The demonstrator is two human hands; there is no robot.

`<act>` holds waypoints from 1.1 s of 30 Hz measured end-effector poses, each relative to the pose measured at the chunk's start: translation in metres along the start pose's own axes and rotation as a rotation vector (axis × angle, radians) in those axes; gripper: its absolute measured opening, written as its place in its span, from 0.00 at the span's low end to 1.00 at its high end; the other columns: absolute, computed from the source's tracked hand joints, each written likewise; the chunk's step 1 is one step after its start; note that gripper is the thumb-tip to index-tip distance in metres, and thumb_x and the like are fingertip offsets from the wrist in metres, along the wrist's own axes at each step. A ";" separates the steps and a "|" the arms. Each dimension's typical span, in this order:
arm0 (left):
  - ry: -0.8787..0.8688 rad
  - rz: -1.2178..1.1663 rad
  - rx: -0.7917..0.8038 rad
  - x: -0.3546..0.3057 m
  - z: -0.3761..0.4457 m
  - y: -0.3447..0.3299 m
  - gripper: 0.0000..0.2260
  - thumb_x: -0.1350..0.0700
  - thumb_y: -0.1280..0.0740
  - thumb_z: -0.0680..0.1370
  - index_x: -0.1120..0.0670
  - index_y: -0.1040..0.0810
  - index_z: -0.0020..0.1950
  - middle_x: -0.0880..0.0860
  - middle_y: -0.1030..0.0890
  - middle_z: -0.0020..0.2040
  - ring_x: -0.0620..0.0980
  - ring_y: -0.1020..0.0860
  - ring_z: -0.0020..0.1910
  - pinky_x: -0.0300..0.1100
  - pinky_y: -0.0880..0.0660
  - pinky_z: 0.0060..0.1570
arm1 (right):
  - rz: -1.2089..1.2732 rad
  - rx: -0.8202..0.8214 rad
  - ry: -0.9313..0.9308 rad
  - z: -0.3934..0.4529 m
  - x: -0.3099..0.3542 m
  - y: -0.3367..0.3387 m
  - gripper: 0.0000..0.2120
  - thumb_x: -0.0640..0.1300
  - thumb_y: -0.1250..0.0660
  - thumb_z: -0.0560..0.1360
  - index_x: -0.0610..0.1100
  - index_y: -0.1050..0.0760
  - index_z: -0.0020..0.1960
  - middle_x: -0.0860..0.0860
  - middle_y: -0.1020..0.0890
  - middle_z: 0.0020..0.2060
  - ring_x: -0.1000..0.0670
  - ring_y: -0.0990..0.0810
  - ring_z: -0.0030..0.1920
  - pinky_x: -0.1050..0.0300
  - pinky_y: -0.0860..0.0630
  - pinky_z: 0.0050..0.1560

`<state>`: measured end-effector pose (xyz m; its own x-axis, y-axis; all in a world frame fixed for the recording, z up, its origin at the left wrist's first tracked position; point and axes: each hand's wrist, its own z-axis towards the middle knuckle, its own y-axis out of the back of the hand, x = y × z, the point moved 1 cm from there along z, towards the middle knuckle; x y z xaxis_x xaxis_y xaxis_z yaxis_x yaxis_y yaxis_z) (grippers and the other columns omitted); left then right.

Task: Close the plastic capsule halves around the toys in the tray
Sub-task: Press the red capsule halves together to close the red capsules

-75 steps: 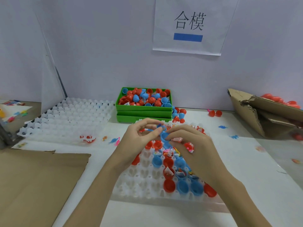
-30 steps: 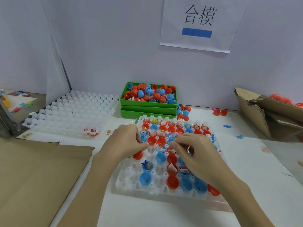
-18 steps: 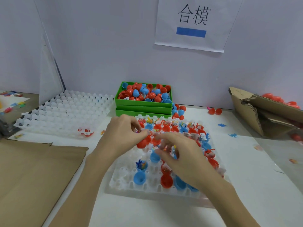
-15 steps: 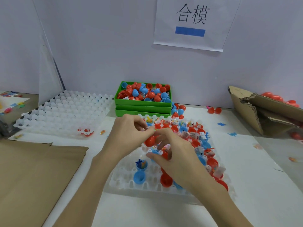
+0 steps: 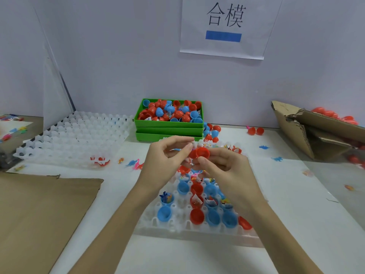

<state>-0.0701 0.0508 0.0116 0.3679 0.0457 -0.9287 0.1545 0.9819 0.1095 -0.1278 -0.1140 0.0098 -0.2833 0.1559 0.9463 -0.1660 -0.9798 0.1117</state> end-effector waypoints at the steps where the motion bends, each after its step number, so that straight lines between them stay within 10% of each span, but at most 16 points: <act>1: -0.007 -0.023 -0.009 0.000 -0.001 -0.001 0.08 0.59 0.27 0.80 0.53 0.14 0.58 0.47 0.12 0.50 0.48 0.13 0.46 0.38 0.17 0.43 | 0.020 0.005 -0.004 0.000 0.000 0.001 0.07 0.46 0.26 0.77 0.50 0.16 0.55 0.55 0.12 0.44 0.53 0.12 0.45 0.64 0.18 0.42; 9: -0.100 0.000 0.043 -0.003 0.000 0.001 0.04 0.58 0.23 0.75 0.53 0.13 0.50 0.47 0.12 0.46 0.47 0.14 0.48 0.36 0.18 0.47 | 0.023 -0.104 0.039 0.002 0.001 0.003 0.09 0.53 0.26 0.74 0.51 0.16 0.51 0.54 0.13 0.39 0.51 0.13 0.39 0.63 0.18 0.35; 17: -0.220 0.123 0.126 -0.001 -0.002 -0.004 0.07 0.63 0.28 0.80 0.57 0.13 0.56 0.51 0.14 0.54 0.50 0.16 0.56 0.43 0.17 0.54 | -0.416 -0.098 0.243 0.001 -0.002 0.005 0.17 0.54 0.33 0.76 0.57 0.21 0.64 0.62 0.18 0.51 0.61 0.17 0.48 0.70 0.21 0.48; 23: -0.229 0.125 0.021 0.003 -0.004 -0.010 0.06 0.61 0.25 0.78 0.56 0.13 0.54 0.48 0.14 0.51 0.48 0.16 0.53 0.42 0.17 0.51 | -0.321 -0.052 0.229 0.002 -0.005 0.002 0.18 0.40 0.32 0.80 0.49 0.22 0.69 0.54 0.18 0.58 0.59 0.17 0.53 0.65 0.19 0.53; 33: -0.248 0.076 0.016 -0.004 -0.006 -0.007 0.07 0.61 0.29 0.81 0.58 0.15 0.57 0.52 0.13 0.51 0.52 0.15 0.53 0.46 0.17 0.55 | -0.119 -0.107 0.187 0.002 0.000 0.002 0.14 0.46 0.27 0.75 0.48 0.18 0.60 0.58 0.14 0.50 0.56 0.14 0.51 0.62 0.18 0.52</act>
<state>-0.0786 0.0448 0.0126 0.5926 0.0713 -0.8024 0.1311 0.9743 0.1834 -0.1258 -0.1166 0.0108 -0.4238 0.2998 0.8547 -0.3051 -0.9358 0.1769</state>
